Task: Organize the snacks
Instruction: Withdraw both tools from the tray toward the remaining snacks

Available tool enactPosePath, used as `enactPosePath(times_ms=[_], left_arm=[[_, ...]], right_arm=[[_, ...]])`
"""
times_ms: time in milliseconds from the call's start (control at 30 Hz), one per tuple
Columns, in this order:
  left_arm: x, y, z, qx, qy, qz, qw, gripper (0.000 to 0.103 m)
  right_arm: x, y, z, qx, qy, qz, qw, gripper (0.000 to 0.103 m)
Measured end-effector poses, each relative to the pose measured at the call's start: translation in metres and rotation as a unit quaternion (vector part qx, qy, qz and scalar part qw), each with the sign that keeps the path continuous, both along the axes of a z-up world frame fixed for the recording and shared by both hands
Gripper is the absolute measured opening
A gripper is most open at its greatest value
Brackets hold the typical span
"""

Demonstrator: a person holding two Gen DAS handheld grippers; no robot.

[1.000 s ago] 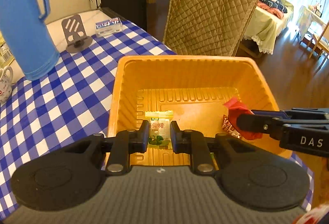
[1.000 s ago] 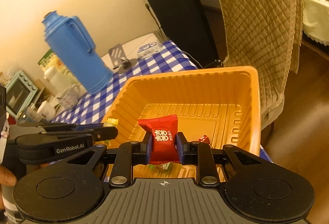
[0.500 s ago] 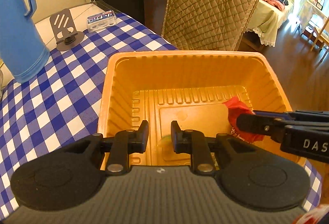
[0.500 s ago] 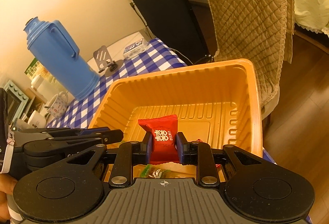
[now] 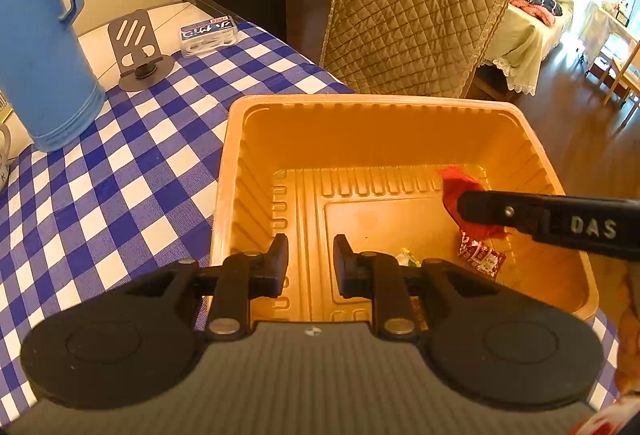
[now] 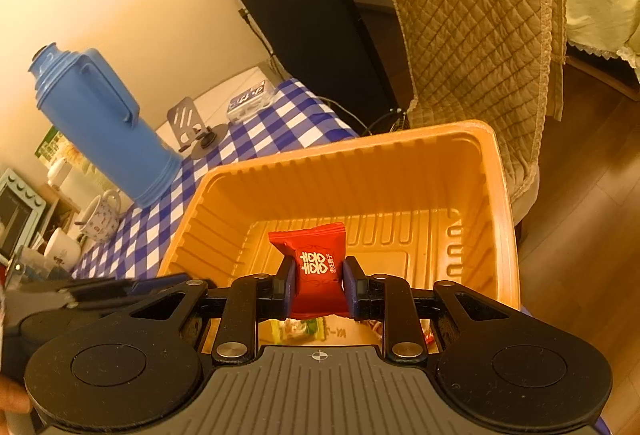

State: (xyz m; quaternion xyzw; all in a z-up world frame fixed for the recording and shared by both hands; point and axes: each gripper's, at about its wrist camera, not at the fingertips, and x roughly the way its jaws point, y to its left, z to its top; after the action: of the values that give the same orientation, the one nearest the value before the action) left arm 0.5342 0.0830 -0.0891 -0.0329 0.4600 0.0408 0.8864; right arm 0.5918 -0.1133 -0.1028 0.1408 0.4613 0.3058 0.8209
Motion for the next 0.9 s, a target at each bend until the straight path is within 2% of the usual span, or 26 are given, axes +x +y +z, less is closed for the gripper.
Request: enactPosePath(times_ms=[167, 233, 533, 733, 900], left_arm=[[-0.005, 0.003, 0.003, 0.001, -0.004, 0.003, 1.0, 0.03], [-0.007, 0.004, 0.004, -0.003, -0.005, 0.005, 1.0, 0.033], [-0.025, 0.003, 0.013, -0.015, -0.011, 0.009, 0.9998, 0.038], [-0.05, -0.005, 0.03, -0.034, -0.026, 0.009, 0.999, 0.043], [-0.083, -0.019, 0.047, -0.051, -0.04, 0.003, 0.9979, 0.048]], right_arm=[[0.005, 0.001, 0.001, 0.006, 0.007, -0.007, 1.0, 0.03], [0.003, -0.001, 0.004, 0.004, 0.002, -0.006, 1.0, 0.044], [-0.01, -0.015, 0.018, 0.009, -0.016, 0.01, 1.0, 0.064], [-0.028, -0.033, 0.034, 0.014, -0.038, 0.028, 0.999, 0.07], [-0.049, -0.051, 0.049, 0.015, -0.058, 0.044, 0.997, 0.071]])
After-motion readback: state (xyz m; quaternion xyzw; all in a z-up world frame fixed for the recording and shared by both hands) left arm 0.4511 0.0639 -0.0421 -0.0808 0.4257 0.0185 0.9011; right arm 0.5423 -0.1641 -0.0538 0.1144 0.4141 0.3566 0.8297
